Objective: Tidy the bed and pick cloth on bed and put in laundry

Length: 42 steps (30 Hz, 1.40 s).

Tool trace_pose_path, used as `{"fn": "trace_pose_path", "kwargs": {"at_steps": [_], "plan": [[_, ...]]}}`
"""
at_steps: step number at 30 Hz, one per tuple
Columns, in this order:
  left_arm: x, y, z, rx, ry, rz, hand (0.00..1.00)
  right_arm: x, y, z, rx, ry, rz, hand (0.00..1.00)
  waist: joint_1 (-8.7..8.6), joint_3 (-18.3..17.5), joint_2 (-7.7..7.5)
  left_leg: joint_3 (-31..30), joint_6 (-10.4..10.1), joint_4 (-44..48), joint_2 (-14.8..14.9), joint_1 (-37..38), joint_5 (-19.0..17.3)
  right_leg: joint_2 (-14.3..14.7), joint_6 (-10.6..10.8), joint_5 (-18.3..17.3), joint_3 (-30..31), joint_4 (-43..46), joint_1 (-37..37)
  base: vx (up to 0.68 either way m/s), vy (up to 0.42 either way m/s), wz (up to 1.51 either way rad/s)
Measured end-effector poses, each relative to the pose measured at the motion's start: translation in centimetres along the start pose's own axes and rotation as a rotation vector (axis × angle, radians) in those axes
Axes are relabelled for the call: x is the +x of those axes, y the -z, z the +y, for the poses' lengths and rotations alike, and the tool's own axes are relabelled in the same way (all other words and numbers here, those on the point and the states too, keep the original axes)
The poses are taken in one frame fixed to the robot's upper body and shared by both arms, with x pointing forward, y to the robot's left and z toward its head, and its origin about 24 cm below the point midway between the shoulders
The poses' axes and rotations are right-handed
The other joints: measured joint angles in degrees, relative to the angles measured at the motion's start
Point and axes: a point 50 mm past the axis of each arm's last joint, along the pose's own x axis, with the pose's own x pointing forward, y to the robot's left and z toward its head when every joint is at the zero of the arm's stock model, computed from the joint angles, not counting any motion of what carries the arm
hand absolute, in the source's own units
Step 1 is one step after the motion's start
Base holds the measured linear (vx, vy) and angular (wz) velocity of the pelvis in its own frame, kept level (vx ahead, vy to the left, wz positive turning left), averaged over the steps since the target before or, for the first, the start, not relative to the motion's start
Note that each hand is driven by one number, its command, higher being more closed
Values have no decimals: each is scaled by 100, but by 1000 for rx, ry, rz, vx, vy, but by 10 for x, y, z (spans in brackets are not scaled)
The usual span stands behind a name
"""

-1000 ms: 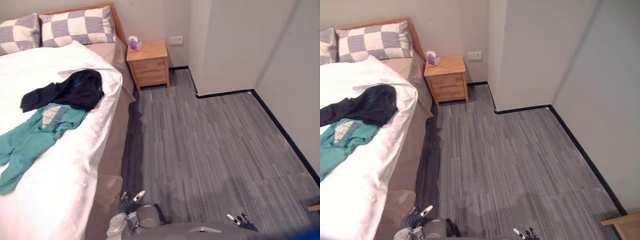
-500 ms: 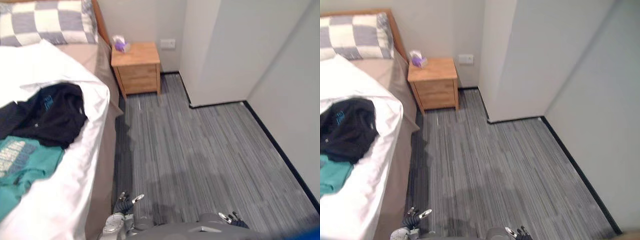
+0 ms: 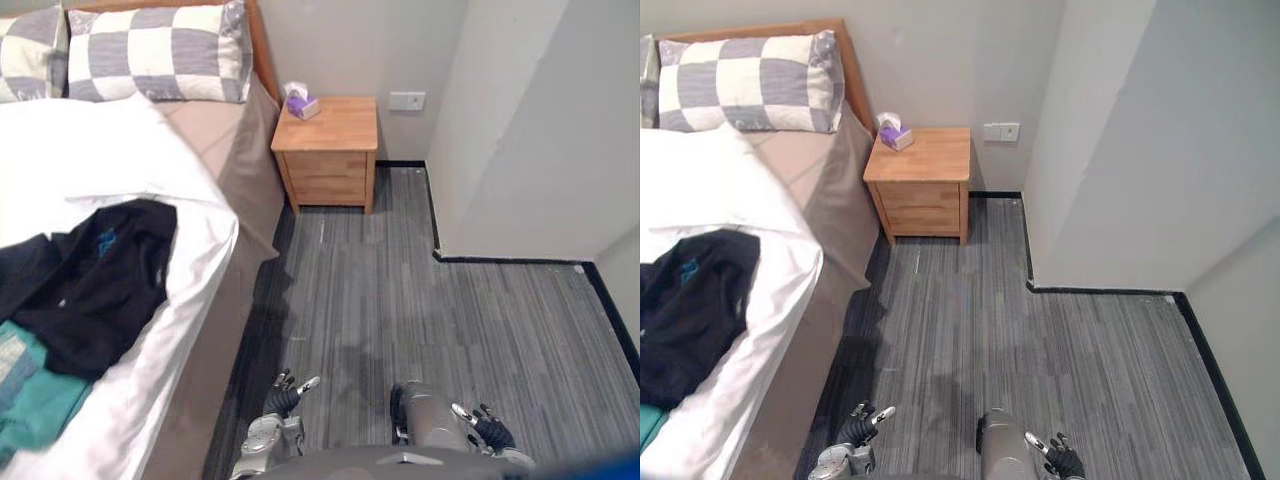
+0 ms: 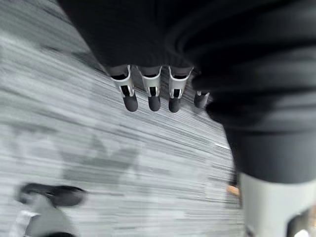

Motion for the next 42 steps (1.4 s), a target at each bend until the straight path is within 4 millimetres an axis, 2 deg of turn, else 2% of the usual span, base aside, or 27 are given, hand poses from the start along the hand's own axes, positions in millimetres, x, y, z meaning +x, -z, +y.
{"fn": "trace_pose_path", "kwargs": {"at_steps": [1, 3, 6, 8, 9, 10, 11, 13, 14, 15, 16, 17, 18, 19, 20, 22, 23, 26, 29, 30, 31, 32, 34, 35, 39, 40, 42], "plan": [[0, -7, 3, -3, -6, -45, 0, 0, 2, 0, -28, -4, 14, 0, 49, 23, -50, 88, -3, 651, -20, -490, -311, 70, -97, 48, -4, -451, 602, 468, -163, -22], [-1, -9, 4, -5, -3, -63, 0, -1, 6, -1, -50, -4, 33, 0, 102, 16, -71, 321, 65, 559, -181, -913, -596, 66, -77, 88, 20, -905, 1109, 452, -100, -24], [0, -18, 1, -11, 11, -117, 0, -1, 6, -3, -70, -13, 42, 0, 287, 17, -97, 1099, 185, -1153, -731, -1506, -917, -83, 18, 140, 229, -1459, 1620, 545, 41, -42], [1, -21, 0, -10, 19, -129, 0, -1, 6, 0, -74, -20, 42, 0, 364, 54, -157, 1596, 316, -2415, -1042, -1641, -640, -262, 179, 55, 264, -1581, 1854, 561, 159, -38], [1, -22, -1, -11, 23, -129, 0, -1, 7, 0, -75, -22, 43, 0, 365, 59, -177, 1994, 640, -3181, -1125, -1620, 117, -340, 326, -37, 244, -1644, 2034, 538, 218, -18], [1, -22, 1, -9, 20, -128, 0, -3, 15, 6, -93, -40, 63, 0, 390, -16, -345, 2362, 1041, -3408, -1307, -1414, 194, -517, 429, -110, 231, -1729, 2190, 538, 216, -9], [1, -23, 3, -2, 15, -125, 0, -2, 14, 13, -97, -58, 57, 0, 376, -89, -427, 2469, 992, -3480, -1421, -1374, 169, -627, 471, -68, 177, -1791, 2221, 517, 222, 15], [4, -28, 4, 8, 18, -132, 0, -2, 15, 28, -100, -101, 35, 0, 271, -146, -720, 3754, 826, -3028, -1288, -1490, 50, -838, 545, 333, -173, -2197, 2484, 454, 243, 68], [4, -28, 5, -3, 16, -131, 0, -2, 15, 30, -106, -105, 35, 0, 275, -163, -741, 4121, 871, -2918, -1207, -1471, 13, -837, 553, 438, -200, -2197, 2515, 489, 315, 73], [4, -26, 5, -21, 10, -113, 0, -2, 14, 30, -137, -110, 29, 0, 312, -210, -697, 4493, 1122, -2941, -1183, -1304, -135, -796, 571, 635, -210, -2150, 2623, 470, 308, 47], [3, -21, 8, -13, -8, -88, 0, -2, 14, 29, -163, -108, 26, 0, 369, -277, -655, 4428, 1439, -3133, -1312, -1088, -357, -775, 555, 700, -214, -1858, 2638, 444, 311, 42], [3, -17, 8, -7, -15, -67, 0, -1, 13, 27, -173, -104, 28, 0, 376, -327, -652, 4327, 1458, -3293, -1415, -988, -461, -791, 579, 679, -231, -1543, 2591, 334, 236, 50], [3, -14, 11, 28, -21, -41, 0, 2, 11, 29, -177, -107, 33, 0, 344, -384, -665, 4032, 1390, -3566, -1608, -780, -555, -875, 704, 633, -322, -482, 2258, 253, 164, 67], [3, -10, 13, 53, -23, -24, 0, 3, 8, 30, -177, -104, 28, 0, 286, -385, -688, 3808, 1409, -3754, -1747, -619, -604, -1000, 901, 818, -382, 537, 1874, 321, 155, 92], [3, -10, 14, 71, -21, -19, 0, 4, 5, 28, -173, -98, 20, 0, 230, -342, -621, 3491, 1464, -3936, -1852, -455, -714, -1091, 1026, 830, -363, 1567, 1459, 313, 80, 102], [4, -6, 17, 104, -23, 10, 0, 6, 0, 26, -169, -78, 10, 0, 153, -306, -651, 2938, 1434, -4172, -2049, -23, -727, -1321, 973, 464, -422, 2794, 901, 348, 22, 133], [4, -4, 17, 110, -19, 20, 0, 6, -1, 25, -173, -74, 5, 0, 131, -281, -613, 2684, 1400, -4282, -2097, 189, -709, -1358, 972, 291, -451, 2868, 742, 286, -33, 149], [2, 1, 18, 111, -19, 46, 0, 7, -4, 21, -164, -52, 0, 0, -9, -266, -511, 1566, 1276, -4511, -2132, 511, -632, -1231, 822, 69, -173, 2077, 273, 223, -122, 193], [4, -2, 19, 81, -29, 34, 0, 4, 4, 16, -121, -19, 21, 0, -49, -227, -458, 226, 1242, -4633, -2132, 490, -663, -942, 842, 161, 680, -13, 199, 193, -235, 222], [3, -2, 20, 65, -40, 32, 0, 4, 4, 16, -124, -19, 20, 0, -39, -223, -464, 44, 1233, -4640, -2137, 476, -668, -892, 844, 229, 848, -355, 198, 246, -350, 198], [3, -4, 26, 42, -63, 23, 0, 4, 5, 20, -138, -32, 18, 0, -3, -205, -621, -179, 1120, -4599, -2215, 439, -714, -852, 850, 281, 1203, -1169, 256, 188, -267, 125], [3, -5, 29, 37, -73, 18, 0, 4, 6, 21, -147, -39, 19, 0, 31, -225, -736, -234, 1024, -4530, -2263, 428, -714, -852, 867, 613, 1319, -1261, 310, 320, -371, 133], [-2, 2, 25, -24, -81, 13, 0, 5, -4, 9, -209, -29, -3, 0, 125, -218, -347, -262, 654, -4478, -1853, 398, -778, -655, 729, 770, 945, -1153, 458, 571, -401, 138], [-4, 6, 27, -19, -80, 18, 0, 6, -5, 15, -252, -63, -5, 0, 97, -276, -343, -230, 399, -4663, -1499, 593, -631, -410, 675, 771, 573, -1117, 839, 626, -306, 158], [-4, 2, 34, -8, -95, -4, 0, 7, -6, 28, -262, -127, -6, 0, 363, -420, -485, -29, 232, -4585, -1453, 574, -453, -425, 610, 762, 545, -1073, 1002, 248, -70, 61], [-4, 0, 34, -9, -96, -14, 0, 7, -5, 29, -260, -132, -3, 0, 355, -401, -520, 60, 229, -4283, -1460, 420, -452, -499, 613, 759, 483, -1118, 1078, 82, -6, 76], [-1, -14, 34, -49, -106, -74, 0, 6, -1, 34, -230, -137, 15, 0, 231, -116, -617, 585, 83, -2091, -1360, -375, -370, -747, 543, 858, -92, -1640, 1862, 102, -16, 118]]}}
